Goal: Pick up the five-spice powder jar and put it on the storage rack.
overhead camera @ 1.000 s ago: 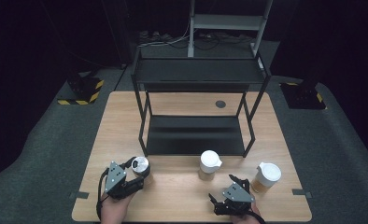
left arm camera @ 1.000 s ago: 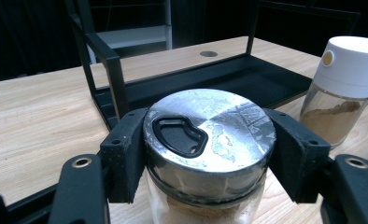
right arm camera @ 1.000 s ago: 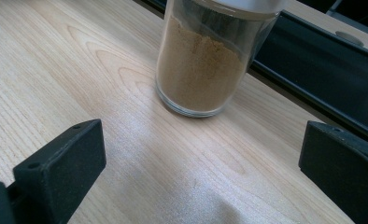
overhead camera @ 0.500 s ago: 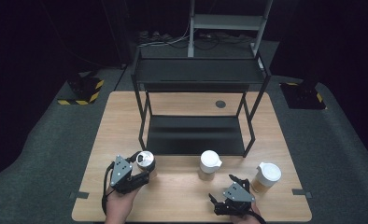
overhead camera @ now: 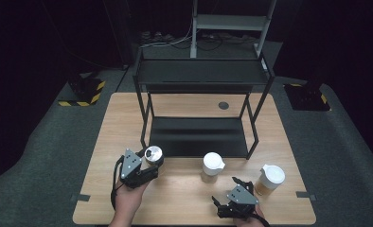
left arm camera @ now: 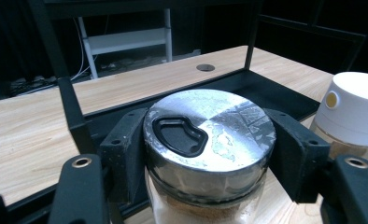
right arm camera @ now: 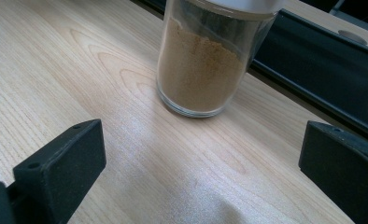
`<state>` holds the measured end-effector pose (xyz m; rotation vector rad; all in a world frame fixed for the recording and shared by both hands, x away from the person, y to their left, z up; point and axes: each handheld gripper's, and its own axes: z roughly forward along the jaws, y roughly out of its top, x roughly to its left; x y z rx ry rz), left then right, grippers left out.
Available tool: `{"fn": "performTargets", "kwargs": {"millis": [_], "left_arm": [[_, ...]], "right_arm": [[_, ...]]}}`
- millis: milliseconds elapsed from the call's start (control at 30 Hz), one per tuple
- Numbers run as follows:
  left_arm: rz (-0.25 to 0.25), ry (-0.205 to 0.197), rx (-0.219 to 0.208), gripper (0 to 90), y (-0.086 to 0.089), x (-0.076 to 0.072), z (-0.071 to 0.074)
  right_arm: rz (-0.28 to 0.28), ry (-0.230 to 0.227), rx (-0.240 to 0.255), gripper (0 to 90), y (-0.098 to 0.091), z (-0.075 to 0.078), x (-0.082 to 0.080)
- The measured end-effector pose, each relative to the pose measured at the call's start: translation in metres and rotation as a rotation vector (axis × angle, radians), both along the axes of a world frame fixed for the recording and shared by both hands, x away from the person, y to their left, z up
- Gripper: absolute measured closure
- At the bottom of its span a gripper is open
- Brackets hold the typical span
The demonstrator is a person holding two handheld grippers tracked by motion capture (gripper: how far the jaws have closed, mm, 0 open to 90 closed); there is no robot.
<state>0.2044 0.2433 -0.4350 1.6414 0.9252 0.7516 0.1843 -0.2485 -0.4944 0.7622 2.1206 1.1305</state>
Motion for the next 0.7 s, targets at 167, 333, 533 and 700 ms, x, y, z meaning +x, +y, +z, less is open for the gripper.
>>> {"fn": "performTargets", "kwargs": {"millis": [167,333,533,700], "left_arm": [[0.005,0.008,0.012,34.9,-0.008,0.007,0.003],[0.004,0.010,0.023,34.9,-0.015,0.016,0.005],[0.010,0.007,0.029,34.9,-0.023,0.026,0.009],[0.018,0.010,0.027,34.9,-0.027,0.034,0.011]], "right_arm": [[0.000,-0.001,0.000,0.0,0.000,0.000,0.000],[0.002,-0.001,0.004,0.0,-0.001,0.000,0.000],[0.005,0.001,0.007,0.0,-0.002,0.000,0.000],[0.008,0.001,0.006,0.0,-0.002,0.000,0.000]]}}
